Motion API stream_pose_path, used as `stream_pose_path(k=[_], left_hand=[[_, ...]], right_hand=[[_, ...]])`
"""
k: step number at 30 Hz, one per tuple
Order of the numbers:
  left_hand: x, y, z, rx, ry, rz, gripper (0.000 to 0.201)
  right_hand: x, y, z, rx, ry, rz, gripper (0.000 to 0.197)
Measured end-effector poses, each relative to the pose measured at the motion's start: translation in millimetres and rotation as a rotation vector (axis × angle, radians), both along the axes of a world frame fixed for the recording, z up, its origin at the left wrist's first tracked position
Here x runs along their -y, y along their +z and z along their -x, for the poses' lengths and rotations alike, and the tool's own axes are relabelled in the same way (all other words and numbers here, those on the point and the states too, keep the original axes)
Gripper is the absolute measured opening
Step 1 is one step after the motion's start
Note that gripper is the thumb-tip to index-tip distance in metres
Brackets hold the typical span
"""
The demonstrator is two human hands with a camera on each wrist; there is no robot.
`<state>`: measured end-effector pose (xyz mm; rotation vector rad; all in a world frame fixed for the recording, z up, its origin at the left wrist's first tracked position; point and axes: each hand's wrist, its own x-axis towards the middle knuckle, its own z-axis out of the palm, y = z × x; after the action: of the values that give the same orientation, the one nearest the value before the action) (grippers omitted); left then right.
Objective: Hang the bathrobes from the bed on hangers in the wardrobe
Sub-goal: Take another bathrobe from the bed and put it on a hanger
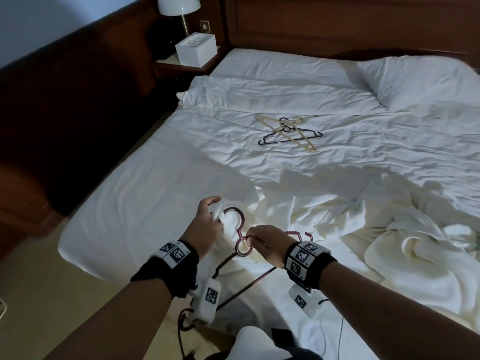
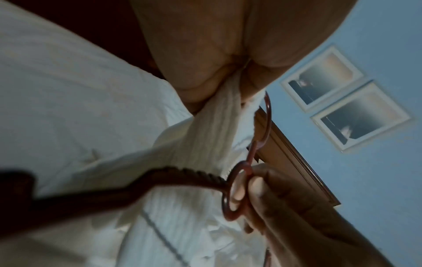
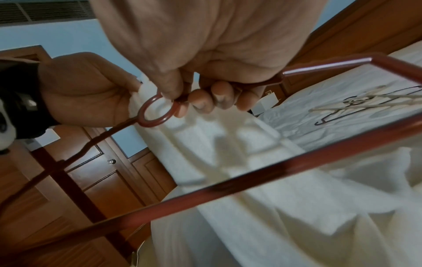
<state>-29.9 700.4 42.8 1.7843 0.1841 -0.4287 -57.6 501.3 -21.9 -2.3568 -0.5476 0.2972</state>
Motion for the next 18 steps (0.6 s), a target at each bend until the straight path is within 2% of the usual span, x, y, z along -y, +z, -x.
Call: stream_pose_path(k=[1, 4, 6, 7, 10, 11, 14, 16, 18], left_hand=[[-3, -3, 0, 0.008, 0.0, 0.054, 0.062], [-6, -6, -2, -0.099, 0.104, 0.437, 0.062], [-12, -11, -8, -0.146, 0.107, 0.53, 0.07], [-16, -12, -11, -0.124, 0.043, 0.449, 0.072], [-28, -6, -19, 0.025, -0.275, 0.012, 0.058], [-36, -9, -22, 0.04, -0.331, -0.061, 0.057], [-57, -11, -28, -0.016, -0.311, -0.029, 0.058], [-64, -15, -26, -0.023, -0.311, -0.002, 0.042], [-63, -19, -15, -0.002, -0.383, -0.073, 0.017]], right_hand=[[-4, 1, 0, -0.014, 0.01, -0.005, 0.031], [-19, 1, -1, -0.103, 0.019, 0.005, 0.022], [-30, 1, 0, -0.145, -0.005, -0.013, 0.02], [-34, 0, -1, -0.124, -0.007, -0.035, 0.02], [-44, -2, -3, 0.009, -0.008, -0.102, 0.026], [-44, -3, -5, 0.051, -0.032, -0.111, 0.029], [-44, -4, -9, 0.122, -0.114, -0.122, 0.03], [-48, 1, -14, 0.14, -0.109, -0.106, 0.027], [-52, 7, -22, 0.159, -0.098, -0.078, 0.026]])
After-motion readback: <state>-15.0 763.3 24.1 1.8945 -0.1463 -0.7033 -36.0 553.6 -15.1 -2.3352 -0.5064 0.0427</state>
